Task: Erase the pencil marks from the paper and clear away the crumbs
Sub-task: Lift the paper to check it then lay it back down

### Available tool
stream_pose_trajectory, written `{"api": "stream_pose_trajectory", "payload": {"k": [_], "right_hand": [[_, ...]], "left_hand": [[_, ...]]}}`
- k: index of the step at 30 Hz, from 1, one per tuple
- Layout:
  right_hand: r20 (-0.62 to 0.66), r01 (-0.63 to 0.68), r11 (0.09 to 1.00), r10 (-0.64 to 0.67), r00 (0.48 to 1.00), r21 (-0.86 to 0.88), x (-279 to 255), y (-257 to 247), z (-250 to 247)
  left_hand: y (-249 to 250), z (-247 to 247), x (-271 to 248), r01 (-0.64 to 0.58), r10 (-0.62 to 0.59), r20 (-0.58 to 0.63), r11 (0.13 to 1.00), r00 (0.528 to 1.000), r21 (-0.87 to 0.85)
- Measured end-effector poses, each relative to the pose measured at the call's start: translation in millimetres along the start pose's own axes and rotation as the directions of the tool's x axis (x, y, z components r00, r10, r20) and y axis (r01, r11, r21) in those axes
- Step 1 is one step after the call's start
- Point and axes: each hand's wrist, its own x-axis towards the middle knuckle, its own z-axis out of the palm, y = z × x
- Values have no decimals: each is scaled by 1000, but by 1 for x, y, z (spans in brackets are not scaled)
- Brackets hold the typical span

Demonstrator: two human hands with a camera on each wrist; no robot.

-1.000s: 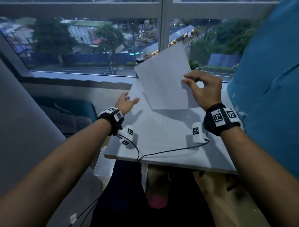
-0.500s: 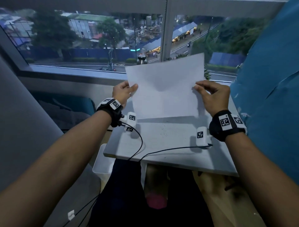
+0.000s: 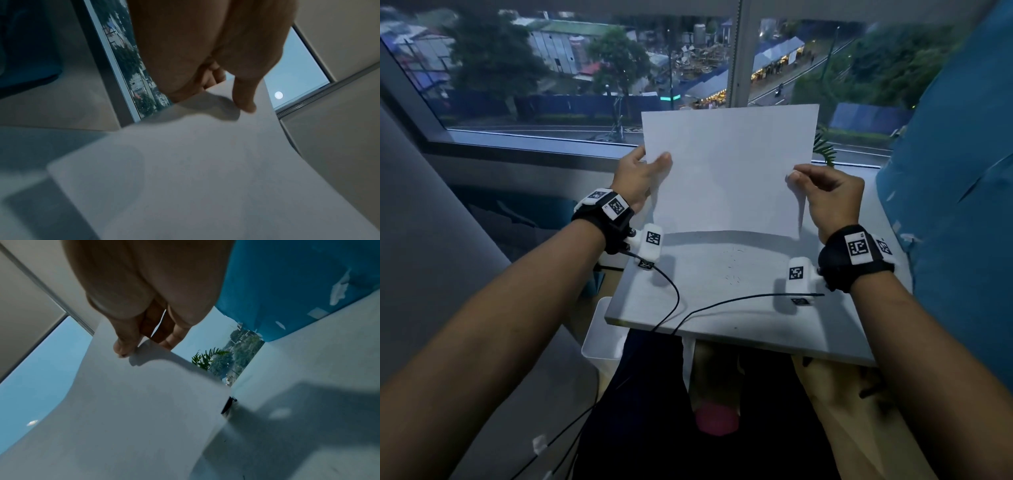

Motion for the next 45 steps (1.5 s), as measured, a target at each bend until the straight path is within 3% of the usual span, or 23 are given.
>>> {"api": "stream_pose_trajectory", "payload": {"k": [2, 6, 12, 15, 19, 22, 24, 26, 27, 29, 31, 36, 41, 45], "right_hand": [[-5, -14, 999, 14, 1000, 39, -2, -2, 2], [-5, -55, 998, 55, 998, 34, -2, -2, 1], [-63, 74, 948, -98, 993, -311, 7, -4, -5], [30, 121, 979, -117, 993, -164, 6, -22, 11], [221, 43, 990, -72, 973, 137, 12, -51, 38], [293, -110, 974, 48, 955, 198, 16, -46, 51], [362, -275, 950, 206, 909, 150, 4, -20, 54], [389, -378, 921, 385, 837, -96, -13, 16, 45], [350, -381, 897, 439, 827, -225, -19, 33, 37], [271, -350, 881, 438, 857, -318, -23, 53, 23], [265, -315, 907, 388, 883, -279, -20, 55, 16], [343, -312, 932, 358, 868, -185, -9, 39, 20], [293, -348, 936, 350, 890, -62, -10, 30, 30], [235, -250, 963, 267, 935, -99, -8, 30, 24]], "left_hand": [[-3, -1, -5, 35, -38, 60, 998, 997, 45], [-13, -5, -7, 38, -40, 9, 990, 999, 133], [-14, -14, -10, 5, -5, 0, 979, 1000, 202], [-11, -21, -10, -6, 10, -16, 973, 1000, 231], [-7, -24, -12, -16, 16, 4, 967, 1000, 253], [-4, -25, -15, -38, 30, 35, 972, 999, 234], [-1, -26, -16, -43, 38, 24, 972, 999, 232], [2, -28, -16, -42, 46, -9, 971, 999, 235], [4, -30, -16, -46, 52, -19, 971, 998, 236], [8, -34, -16, -46, 55, -29, 967, 998, 251], [10, -39, -15, -42, 57, -50, 964, 997, 264], [3, -39, -11, 23, -4, -91, 978, 996, 206], [-5, -39, -11, 101, -92, -100, 991, 991, 89], [-4, -42, -15, 137, -89, -177, 951, 980, 278]]}}
